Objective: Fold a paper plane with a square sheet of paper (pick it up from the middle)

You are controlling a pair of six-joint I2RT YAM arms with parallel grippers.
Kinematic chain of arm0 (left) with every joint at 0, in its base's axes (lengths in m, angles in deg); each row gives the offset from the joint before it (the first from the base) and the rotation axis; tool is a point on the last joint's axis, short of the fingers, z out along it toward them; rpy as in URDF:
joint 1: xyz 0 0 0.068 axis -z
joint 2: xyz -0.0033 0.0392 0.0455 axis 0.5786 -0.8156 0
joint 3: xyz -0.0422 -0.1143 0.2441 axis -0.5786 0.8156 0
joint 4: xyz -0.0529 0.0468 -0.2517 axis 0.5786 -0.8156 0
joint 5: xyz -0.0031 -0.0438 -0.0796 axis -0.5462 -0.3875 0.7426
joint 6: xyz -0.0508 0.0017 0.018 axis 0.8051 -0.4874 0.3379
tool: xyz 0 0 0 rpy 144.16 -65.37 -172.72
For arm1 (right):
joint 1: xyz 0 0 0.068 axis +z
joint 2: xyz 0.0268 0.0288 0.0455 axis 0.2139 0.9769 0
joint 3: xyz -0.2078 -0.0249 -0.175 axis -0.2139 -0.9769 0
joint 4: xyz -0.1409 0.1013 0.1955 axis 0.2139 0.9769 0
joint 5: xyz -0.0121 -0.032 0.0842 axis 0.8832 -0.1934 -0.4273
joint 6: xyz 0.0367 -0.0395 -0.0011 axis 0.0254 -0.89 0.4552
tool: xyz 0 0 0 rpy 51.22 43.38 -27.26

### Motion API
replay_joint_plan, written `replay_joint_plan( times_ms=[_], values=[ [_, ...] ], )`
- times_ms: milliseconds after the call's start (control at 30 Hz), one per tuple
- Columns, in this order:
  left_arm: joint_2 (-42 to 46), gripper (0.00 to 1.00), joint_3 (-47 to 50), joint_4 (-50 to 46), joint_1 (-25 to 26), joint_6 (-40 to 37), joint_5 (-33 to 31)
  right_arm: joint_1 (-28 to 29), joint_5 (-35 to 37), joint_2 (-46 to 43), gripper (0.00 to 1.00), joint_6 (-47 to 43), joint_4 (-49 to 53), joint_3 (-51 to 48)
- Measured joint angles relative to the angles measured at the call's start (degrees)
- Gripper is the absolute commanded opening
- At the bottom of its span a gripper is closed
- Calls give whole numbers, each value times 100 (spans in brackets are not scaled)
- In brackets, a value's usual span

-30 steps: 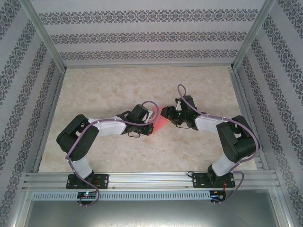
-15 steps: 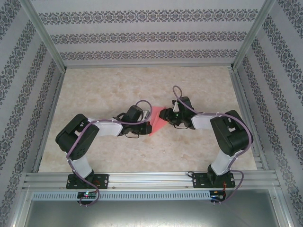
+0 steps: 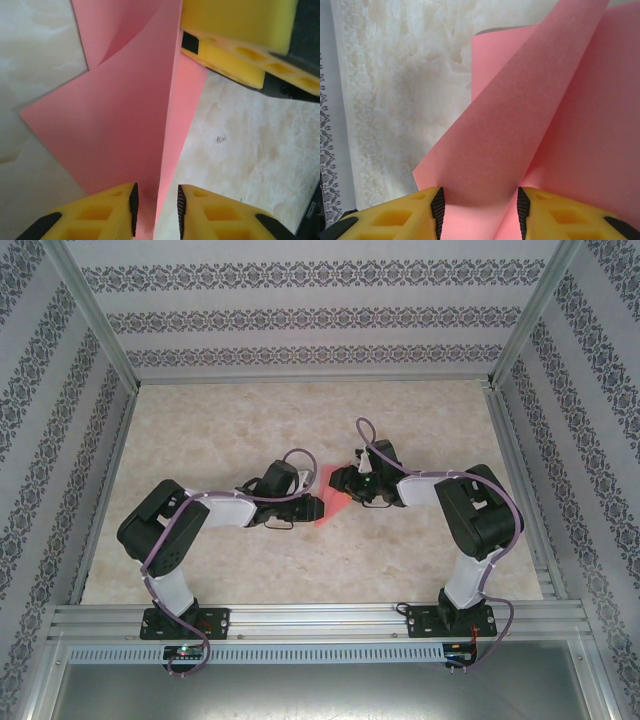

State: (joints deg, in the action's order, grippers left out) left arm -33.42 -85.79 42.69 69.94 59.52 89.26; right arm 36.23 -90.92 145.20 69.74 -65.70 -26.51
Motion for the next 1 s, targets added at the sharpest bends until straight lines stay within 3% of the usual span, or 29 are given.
replay_joint_plan(
  times_ms=[333, 600, 1000],
  values=[
    [-470, 29, -433, 35, -61, 4, 2, 2, -92, 0, 46, 2, -9, 17],
    [-564, 7, -601, 33, -66, -109, -17, 0, -129, -13, 46, -9, -22, 11],
    [-507, 3, -321, 203, -518, -697, 726, -11, -127, -297, 48, -254, 59, -116]
  ],
)
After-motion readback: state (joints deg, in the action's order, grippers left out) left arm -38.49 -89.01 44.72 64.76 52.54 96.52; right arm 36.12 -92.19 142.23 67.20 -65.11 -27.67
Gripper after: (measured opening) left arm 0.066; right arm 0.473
